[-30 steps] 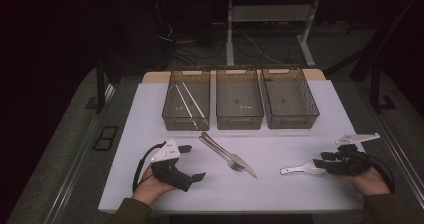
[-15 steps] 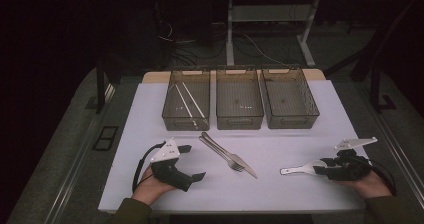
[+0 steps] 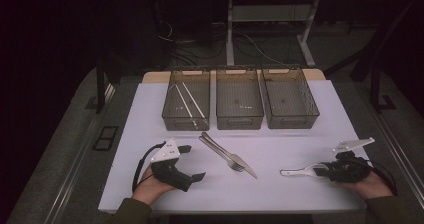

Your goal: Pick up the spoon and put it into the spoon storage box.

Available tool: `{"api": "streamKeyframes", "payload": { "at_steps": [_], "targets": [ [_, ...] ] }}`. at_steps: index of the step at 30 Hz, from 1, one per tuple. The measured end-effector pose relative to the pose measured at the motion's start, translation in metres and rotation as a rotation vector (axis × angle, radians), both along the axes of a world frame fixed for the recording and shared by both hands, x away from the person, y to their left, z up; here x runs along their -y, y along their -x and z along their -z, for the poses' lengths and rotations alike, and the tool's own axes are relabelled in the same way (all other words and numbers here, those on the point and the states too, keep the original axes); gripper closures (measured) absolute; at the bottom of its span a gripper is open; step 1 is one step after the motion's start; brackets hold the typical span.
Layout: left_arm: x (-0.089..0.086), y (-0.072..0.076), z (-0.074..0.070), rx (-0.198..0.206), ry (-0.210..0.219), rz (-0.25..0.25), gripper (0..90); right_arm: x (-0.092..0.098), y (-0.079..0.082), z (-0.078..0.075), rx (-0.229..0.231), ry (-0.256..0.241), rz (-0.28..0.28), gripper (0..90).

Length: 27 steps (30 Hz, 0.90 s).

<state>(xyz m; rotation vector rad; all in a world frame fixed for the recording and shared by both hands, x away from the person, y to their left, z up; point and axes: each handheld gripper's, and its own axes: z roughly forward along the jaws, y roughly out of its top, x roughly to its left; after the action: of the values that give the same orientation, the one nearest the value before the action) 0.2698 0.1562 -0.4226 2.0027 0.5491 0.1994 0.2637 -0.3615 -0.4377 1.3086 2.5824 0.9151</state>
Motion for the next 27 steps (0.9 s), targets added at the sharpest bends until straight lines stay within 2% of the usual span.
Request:
{"api": "streamKeyframes", "payload": {
  "at_steps": [7,10,20,27],
  "targets": [
    [-0.0003,-0.0019,0.0051,-0.009,-0.009,0.005,0.0,0.0072,0.0021,-0.0007,-0.018,-0.04,-0.017,78.9],
    [-0.0003,-0.0022,0.0079,-0.013,-0.026,0.004,0.0,0.0087,0.0031,-0.0015,-0.019,-0.045,-0.028,80.9],
    [-0.0045,-0.0023,0.0055,-0.014,-0.012,-0.004,0.0,0.007,0.0028,-0.0032,-0.017,-0.047,-0.038,81.7],
    [-0.0042,-0.0021,0.0052,-0.014,-0.011,-0.002,0.0,0.004,0.0024,-0.0073,0.008,-0.062,-0.037,82.0]
  ]
}}
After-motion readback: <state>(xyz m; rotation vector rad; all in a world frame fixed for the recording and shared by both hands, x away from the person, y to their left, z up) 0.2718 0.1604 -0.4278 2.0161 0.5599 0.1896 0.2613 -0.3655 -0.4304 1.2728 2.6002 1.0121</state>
